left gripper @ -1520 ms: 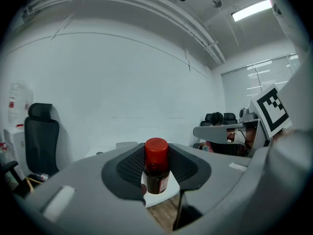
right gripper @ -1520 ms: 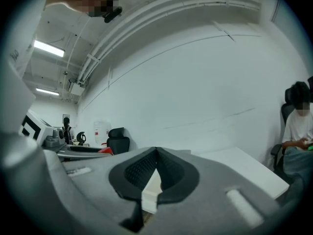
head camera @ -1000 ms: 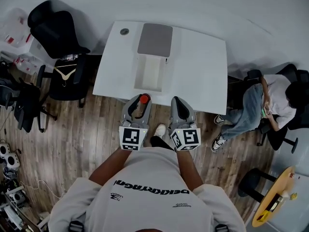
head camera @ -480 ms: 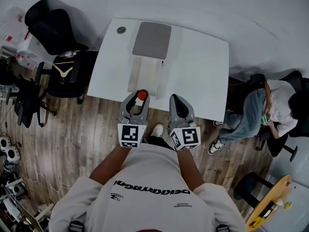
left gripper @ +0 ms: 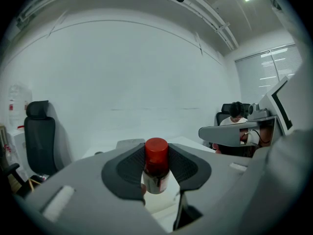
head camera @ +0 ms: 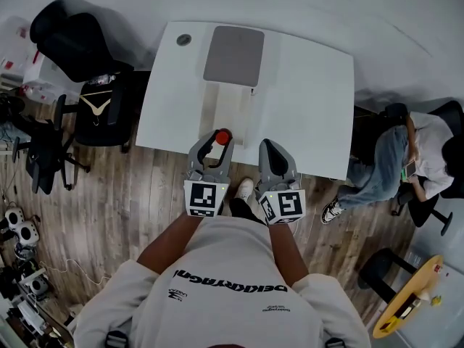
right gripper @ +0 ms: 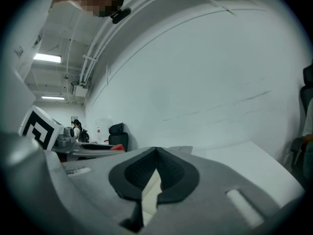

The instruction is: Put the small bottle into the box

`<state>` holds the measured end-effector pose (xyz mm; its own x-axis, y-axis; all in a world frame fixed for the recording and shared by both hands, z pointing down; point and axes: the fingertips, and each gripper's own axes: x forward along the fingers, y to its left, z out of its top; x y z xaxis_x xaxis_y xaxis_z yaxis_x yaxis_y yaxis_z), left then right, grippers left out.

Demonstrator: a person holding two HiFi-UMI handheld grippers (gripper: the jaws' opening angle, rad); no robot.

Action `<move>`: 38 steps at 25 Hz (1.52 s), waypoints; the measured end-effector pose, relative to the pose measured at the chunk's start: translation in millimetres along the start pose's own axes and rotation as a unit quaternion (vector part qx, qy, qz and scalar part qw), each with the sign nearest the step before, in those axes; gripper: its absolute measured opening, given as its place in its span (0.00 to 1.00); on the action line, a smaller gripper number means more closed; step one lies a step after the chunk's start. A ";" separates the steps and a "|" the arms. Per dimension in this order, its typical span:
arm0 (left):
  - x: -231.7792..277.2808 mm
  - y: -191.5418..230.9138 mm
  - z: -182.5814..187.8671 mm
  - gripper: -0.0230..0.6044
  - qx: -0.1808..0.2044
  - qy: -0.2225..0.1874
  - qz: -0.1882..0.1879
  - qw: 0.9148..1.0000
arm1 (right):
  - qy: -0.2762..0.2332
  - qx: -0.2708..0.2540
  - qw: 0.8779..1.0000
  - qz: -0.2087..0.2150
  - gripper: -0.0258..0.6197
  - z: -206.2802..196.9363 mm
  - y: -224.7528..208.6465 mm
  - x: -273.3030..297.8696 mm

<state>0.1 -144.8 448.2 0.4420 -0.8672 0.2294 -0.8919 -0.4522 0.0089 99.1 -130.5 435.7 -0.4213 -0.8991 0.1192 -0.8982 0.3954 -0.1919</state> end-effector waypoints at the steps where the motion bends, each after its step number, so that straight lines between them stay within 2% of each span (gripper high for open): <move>1: 1.9 2.4 -1.5 0.27 0.000 0.002 -0.002 1.000 | 0.001 0.000 1.000 -0.003 0.04 -1.4 1.0 2.0; 12: 32.1 23.5 -28.3 0.27 0.001 0.021 -0.020 1.000 | 0.015 0.004 0.999 -0.028 0.04 -24.5 1.3 15.2; 38: 96.7 46.7 -89.0 0.27 0.013 0.070 -0.014 0.997 | 0.049 0.008 0.998 -0.036 0.04 -55.8 -7.7 31.3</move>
<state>-7.4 -231.2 557.4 0.4466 -0.8178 0.3629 -0.8762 -0.4819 -0.0078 85.9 -151.3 495.3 -0.3658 -0.9022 0.2286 -0.9253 0.3260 -0.1939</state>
